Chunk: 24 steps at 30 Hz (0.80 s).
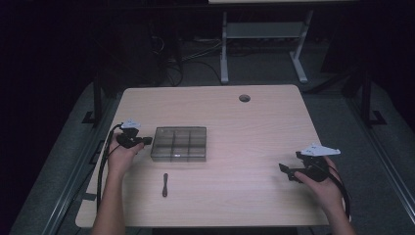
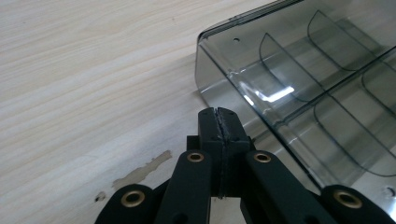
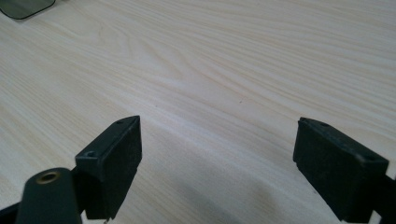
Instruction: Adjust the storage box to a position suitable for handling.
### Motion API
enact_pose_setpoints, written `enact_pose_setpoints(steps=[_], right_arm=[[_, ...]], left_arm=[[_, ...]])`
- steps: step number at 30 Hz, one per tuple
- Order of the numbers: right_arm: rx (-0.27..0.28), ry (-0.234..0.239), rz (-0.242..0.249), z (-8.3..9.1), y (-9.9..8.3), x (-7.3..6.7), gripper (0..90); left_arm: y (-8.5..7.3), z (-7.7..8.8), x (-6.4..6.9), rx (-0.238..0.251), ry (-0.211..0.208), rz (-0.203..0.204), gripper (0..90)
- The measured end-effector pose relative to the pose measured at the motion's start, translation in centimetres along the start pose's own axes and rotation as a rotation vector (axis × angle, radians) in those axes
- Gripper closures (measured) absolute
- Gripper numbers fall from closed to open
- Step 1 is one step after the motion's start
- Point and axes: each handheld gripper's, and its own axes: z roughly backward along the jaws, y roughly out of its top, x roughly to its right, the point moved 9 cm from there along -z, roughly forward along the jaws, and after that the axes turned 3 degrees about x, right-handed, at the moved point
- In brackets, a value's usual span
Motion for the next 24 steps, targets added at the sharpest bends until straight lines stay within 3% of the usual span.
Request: enact_pose_setpoints(steps=[16,24], right_arm=[[0.004,-0.003,-0.006,0.1,0.0,0.2,15.1],[0.009,-0.008,-0.006,0.2,0.1,0.4,15.1]], left_arm=[[0.3,-0.7,1.1,0.001,-0.030,-0.031,90.0],[1.3,-1.5,3.2,-0.020,-0.062,-0.100,90.0]])
